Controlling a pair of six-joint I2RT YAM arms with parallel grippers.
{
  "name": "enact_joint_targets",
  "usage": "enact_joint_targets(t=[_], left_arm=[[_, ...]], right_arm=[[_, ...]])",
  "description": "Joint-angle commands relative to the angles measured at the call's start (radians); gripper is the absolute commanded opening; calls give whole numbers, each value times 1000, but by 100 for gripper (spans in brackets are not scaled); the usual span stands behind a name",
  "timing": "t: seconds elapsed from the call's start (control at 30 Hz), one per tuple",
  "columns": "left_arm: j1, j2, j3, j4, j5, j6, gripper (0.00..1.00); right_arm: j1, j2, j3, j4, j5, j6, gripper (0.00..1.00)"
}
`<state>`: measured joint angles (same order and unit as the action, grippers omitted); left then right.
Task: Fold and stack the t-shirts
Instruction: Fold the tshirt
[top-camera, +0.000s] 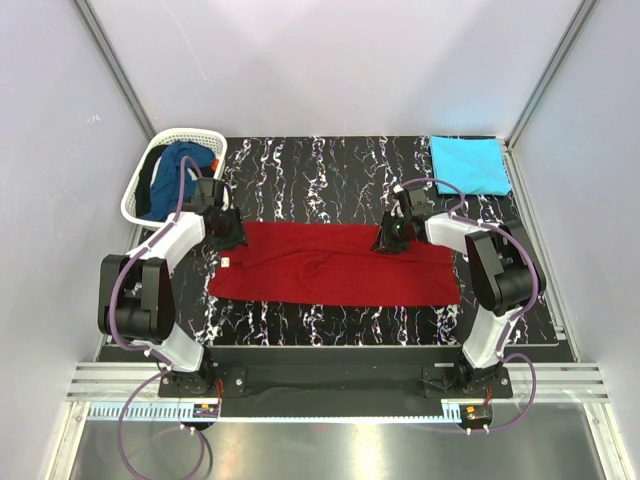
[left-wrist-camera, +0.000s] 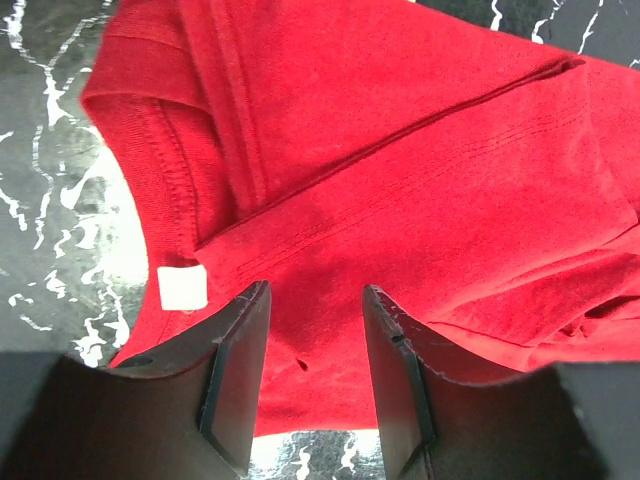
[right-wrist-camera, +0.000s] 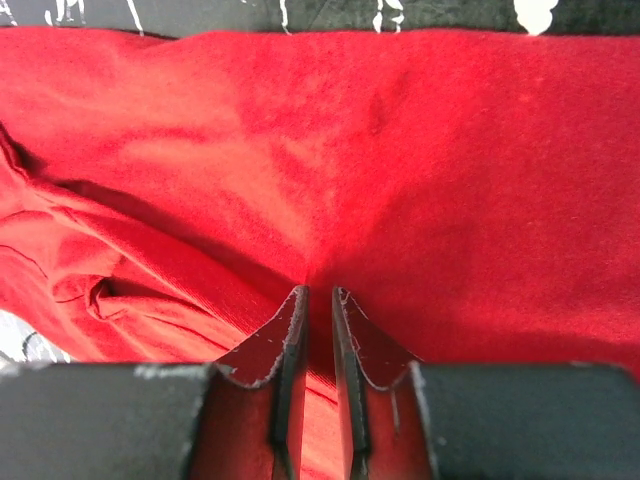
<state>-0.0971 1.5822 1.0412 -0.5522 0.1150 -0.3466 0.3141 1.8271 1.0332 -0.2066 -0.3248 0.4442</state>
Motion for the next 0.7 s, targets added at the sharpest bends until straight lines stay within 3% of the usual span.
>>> enact_joint_targets(t=[0.0,0.23,0.3,0.4,0.67], left_arm=[[-3,-44,14,0,-44,6,47],[2,-15,42,3,-34,32,48],[20,21,71,11,24,40,47],[53,50,91,9,106,24,47],[63,73,65,12,120,26,53]], right_arm=[[8,-57,-1,24,-26,-16,22],[36,-51,66,24,-34,-13,26],[54,-28,103,24,-40,-19,28],[100,21,223,30,-45,-41,33],[235,247,510,19,-46,-142,47]])
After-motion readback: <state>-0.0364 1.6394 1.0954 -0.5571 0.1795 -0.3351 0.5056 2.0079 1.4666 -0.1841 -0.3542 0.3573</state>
